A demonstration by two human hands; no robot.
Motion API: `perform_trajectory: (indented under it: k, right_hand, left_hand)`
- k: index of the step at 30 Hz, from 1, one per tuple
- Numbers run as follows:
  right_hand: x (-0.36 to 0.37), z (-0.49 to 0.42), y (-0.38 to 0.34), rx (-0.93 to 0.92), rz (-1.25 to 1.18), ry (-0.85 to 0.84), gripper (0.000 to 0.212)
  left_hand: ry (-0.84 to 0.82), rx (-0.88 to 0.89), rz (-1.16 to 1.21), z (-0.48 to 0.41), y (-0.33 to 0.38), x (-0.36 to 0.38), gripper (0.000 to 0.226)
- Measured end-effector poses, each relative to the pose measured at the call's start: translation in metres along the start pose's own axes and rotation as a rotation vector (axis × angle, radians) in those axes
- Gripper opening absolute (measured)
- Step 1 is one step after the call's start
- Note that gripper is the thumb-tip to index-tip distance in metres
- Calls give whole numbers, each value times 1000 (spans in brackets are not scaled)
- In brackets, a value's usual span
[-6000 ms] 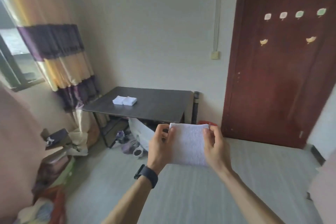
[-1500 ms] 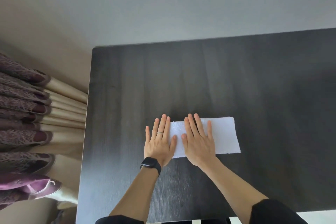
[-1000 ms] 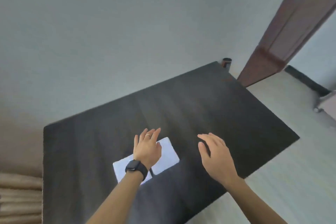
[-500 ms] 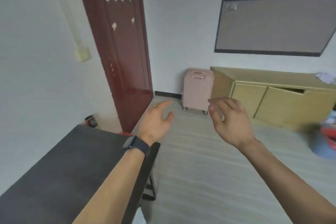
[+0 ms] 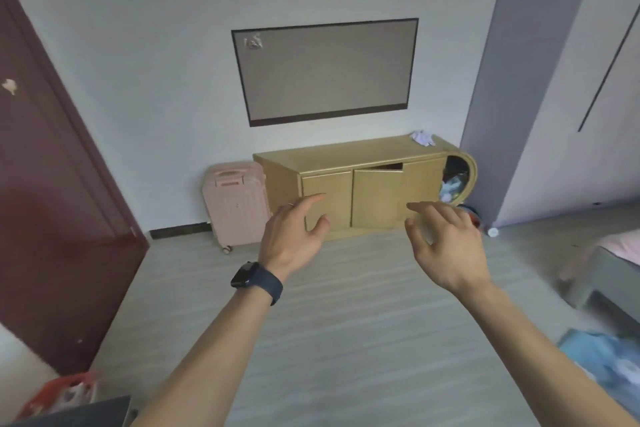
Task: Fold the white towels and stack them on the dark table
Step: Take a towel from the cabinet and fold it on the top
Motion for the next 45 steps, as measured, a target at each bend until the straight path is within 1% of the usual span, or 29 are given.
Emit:
perform_trajectory:
  k: [3,6,8,13,19,23,27,34,41,45]
  right_hand:
    - [14,-31,49,65,37,-3,33]
    - [33,-73,94,109,75,-2,28]
    - [46,-103,121,125,94,8,33]
    - [92,-167,188,165,160,-29,44]
    - [134,-234,272,250,141,-43,41]
    - [174,-290,334,302,133,-111,40]
    - [211,-366,397,303,102,-140,46]
    - [260,-513,495,291,45,-223,49]
    - [316,-640,558,247,23,-244,44]
    - [365,-717,595,255,17,-287,34]
  left_hand:
    - [-13,48,-75,-53,8,34,43]
    - [-21,64,-108,-113,1,64,42]
    - [-41,73,-123,-153,-8,85,42]
    - [-133,73,-141,-254,-38,142,42]
    - [-252,66,-137,-365,-58,224,42]
    - [-299,58,-118,-441,-61,278,41]
    - [-289,60,-125,-534,-65,322,41]
    - [-281,-26,-142,-695,-79,377,45]
    - [-283,-116,-89,-831,-117,420,48]
    - [-277,-136,-64,-917,-145,444,47]
Point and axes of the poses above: each hand's wrist, its own z-axis away from the middle knuckle, its own x-axis out of the palm, y = z × x, the point moved 9 cm from there along -z, towards the middle knuckle, and after that the axes turned 9 degrees about -y, right-handed, at the moved point
